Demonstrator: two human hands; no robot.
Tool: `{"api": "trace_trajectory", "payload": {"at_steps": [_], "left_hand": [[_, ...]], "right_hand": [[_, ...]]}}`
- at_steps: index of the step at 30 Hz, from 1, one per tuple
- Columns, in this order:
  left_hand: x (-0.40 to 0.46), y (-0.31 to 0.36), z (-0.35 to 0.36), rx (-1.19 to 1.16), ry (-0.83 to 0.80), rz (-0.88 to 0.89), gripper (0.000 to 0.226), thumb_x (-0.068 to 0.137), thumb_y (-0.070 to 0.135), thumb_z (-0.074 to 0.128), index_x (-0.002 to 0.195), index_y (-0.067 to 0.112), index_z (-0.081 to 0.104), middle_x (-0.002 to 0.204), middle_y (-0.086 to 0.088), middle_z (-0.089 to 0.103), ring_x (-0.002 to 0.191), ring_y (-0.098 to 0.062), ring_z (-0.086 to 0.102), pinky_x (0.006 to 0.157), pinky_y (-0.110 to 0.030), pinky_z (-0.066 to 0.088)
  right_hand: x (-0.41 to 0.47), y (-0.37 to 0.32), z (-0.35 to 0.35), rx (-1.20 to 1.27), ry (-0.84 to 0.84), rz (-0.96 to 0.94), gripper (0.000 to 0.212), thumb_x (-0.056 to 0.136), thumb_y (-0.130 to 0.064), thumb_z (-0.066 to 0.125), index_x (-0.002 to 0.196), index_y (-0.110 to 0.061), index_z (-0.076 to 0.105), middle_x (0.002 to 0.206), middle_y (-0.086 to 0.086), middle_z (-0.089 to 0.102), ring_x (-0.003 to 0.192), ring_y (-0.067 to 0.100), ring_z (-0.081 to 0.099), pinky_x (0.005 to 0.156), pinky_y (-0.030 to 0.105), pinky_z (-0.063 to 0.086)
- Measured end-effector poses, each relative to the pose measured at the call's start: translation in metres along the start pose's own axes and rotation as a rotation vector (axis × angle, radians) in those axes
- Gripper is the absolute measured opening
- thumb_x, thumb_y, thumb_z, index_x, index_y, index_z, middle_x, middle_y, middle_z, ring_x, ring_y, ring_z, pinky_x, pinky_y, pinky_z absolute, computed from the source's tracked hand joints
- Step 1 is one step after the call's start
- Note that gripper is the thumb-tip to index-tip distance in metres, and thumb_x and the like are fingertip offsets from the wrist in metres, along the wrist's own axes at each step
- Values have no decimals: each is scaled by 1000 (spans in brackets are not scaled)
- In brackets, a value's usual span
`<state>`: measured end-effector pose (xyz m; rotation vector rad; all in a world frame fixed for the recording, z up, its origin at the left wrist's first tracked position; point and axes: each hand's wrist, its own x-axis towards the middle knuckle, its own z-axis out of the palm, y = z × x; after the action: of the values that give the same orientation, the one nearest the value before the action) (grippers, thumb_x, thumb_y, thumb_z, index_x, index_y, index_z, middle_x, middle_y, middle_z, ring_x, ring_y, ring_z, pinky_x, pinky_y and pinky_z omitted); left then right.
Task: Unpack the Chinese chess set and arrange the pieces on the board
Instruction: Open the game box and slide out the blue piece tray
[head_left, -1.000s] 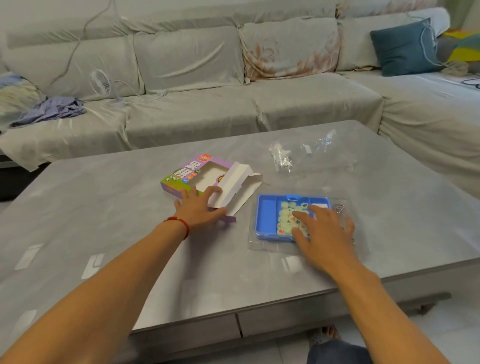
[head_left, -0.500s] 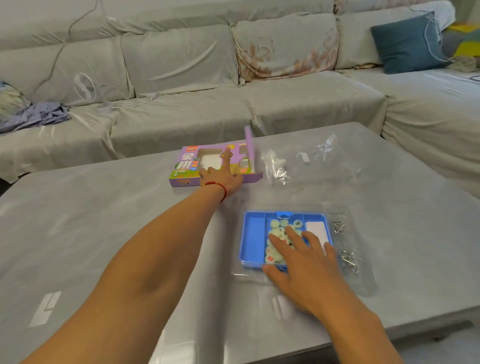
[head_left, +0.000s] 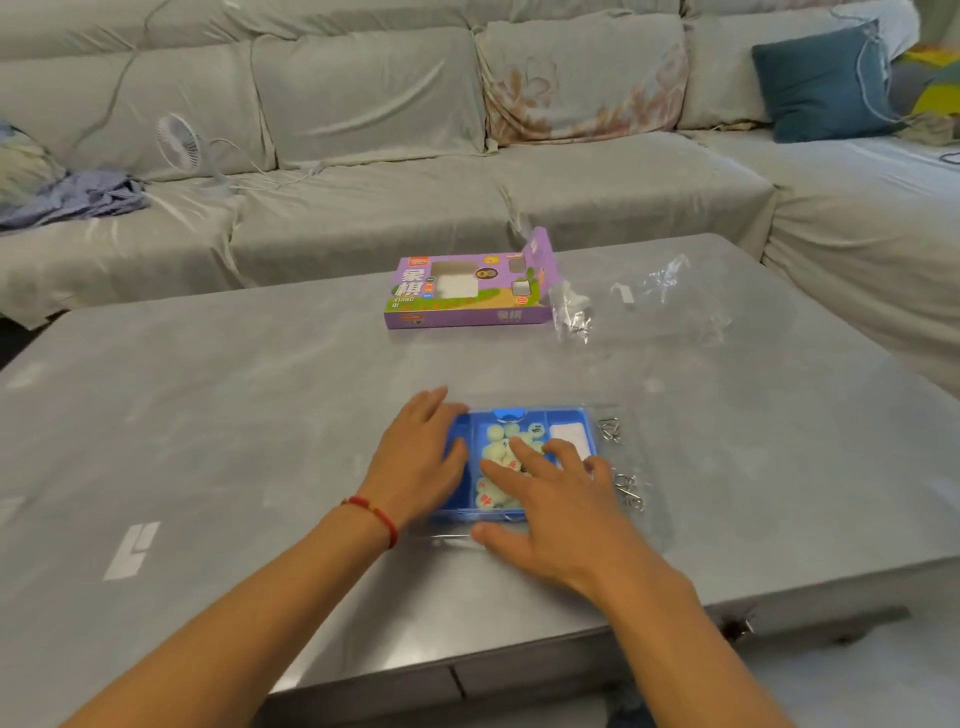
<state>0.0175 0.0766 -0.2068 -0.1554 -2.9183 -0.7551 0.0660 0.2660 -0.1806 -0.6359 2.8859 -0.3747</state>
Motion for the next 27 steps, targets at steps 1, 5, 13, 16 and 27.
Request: {"api": "trace_trajectory", "payload": {"at_steps": [1, 5, 13, 16, 27], "left_hand": [[-18, -6, -4, 17, 1, -16, 45, 101, 28, 46, 145, 18, 45, 159, -5, 30, 148, -21, 22, 119, -33, 20], [-67, -32, -23, 74, 5, -131, 49, 104, 38, 35, 149, 19, 36, 162, -3, 22, 152, -21, 11, 122, -41, 19], [-109, -47, -33, 97, 44, -205, 55, 104, 48, 26, 152, 22, 29, 165, 0, 14, 153, -17, 4, 123, -45, 15], [-111, -43, -31, 98, 46, -224, 62, 102, 53, 19, 156, 21, 19, 166, 0, 10, 153, -17, 1, 124, -42, 8], [-111, -35, -32, 25, 88, -294, 77, 94, 71, 11, 156, 29, -6, 165, 7, 11, 152, -13, 7, 120, -58, -2]], "right_hand": [[0, -9, 1, -4, 7, -40, 74, 80, -76, 27, 148, -45, 31, 163, -10, 20, 145, 25, 16, 110, 49, 16], [4, -42, 6, 101, 26, -153, 52, 92, -59, 47, 142, -43, 44, 149, -18, 42, 133, 16, 32, 105, 43, 24], [43, -76, 28, -2, 227, -80, 43, 95, -49, 48, 134, -31, 52, 122, -3, 49, 117, 20, 43, 93, 39, 34], [57, -83, 29, -74, 238, -8, 42, 96, -53, 40, 128, -30, 54, 120, -1, 46, 114, 20, 40, 93, 41, 34], [83, -84, 17, -174, 166, 15, 40, 82, -67, 49, 102, -32, 55, 111, -2, 44, 110, 21, 40, 96, 45, 28]]}}
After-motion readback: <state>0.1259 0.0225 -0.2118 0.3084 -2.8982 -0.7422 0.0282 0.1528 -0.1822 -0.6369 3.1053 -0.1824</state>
